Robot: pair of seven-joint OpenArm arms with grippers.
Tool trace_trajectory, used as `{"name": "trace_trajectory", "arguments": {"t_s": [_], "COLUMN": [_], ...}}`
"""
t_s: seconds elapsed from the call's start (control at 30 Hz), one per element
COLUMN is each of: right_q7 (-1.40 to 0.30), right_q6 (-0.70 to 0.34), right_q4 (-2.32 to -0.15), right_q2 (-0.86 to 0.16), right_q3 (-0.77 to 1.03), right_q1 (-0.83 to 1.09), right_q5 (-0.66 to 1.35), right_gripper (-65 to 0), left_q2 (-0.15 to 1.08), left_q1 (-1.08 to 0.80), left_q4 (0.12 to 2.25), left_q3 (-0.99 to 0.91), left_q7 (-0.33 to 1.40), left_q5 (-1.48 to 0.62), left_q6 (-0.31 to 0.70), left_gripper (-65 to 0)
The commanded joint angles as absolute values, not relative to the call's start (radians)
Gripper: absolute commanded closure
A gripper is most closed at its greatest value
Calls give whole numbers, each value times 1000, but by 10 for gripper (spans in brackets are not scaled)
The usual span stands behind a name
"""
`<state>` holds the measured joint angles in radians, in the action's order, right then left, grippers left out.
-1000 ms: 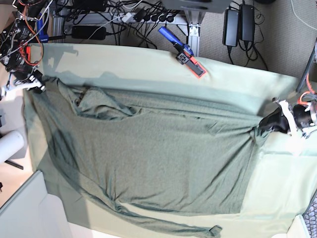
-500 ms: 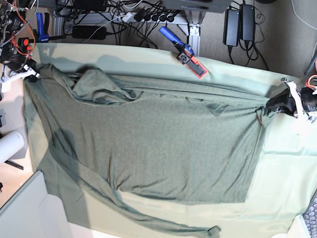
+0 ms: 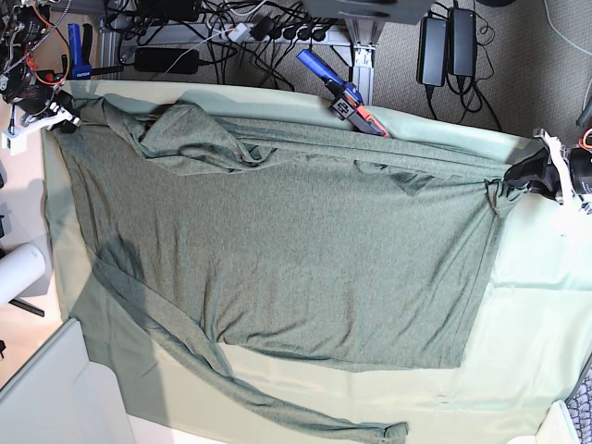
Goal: Fold the T-shirt properly
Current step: 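Pull the held edges back toward the collar side and release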
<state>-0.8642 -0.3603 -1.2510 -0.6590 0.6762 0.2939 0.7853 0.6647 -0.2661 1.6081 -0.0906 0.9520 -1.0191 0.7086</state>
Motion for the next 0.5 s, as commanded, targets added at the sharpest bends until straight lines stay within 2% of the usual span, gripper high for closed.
{"name": "trace_trajectory", "arguments": {"t_s": [0.0,0.37,0.4,0.47], "right_q7": [-815,-806,-804,-804], "right_q6": [-356,-356,-356,-356], "right_q4": [-1262,-1261,-1261,-1261], "right_q2": [-703,-697,-697,-697], "right_q3": [696,696,696,696], "right_q1": [292,292,292,292], "right_q5": [730,722,717,710], "right_gripper": [0,0,-30,-135], "left_q2": [698,698,699,699], "left_q1": [-258,-291,-295,-301], "left_q4": [1617,1617,1617,1617], "left_q3": [-107,-107,-107,-107], "left_q7": [966,965,962,949], "left_q5": [-983,-973,-966,-952], "left_q6": [698,698,698,698], "left_gripper": [0,0,0,-89]}}
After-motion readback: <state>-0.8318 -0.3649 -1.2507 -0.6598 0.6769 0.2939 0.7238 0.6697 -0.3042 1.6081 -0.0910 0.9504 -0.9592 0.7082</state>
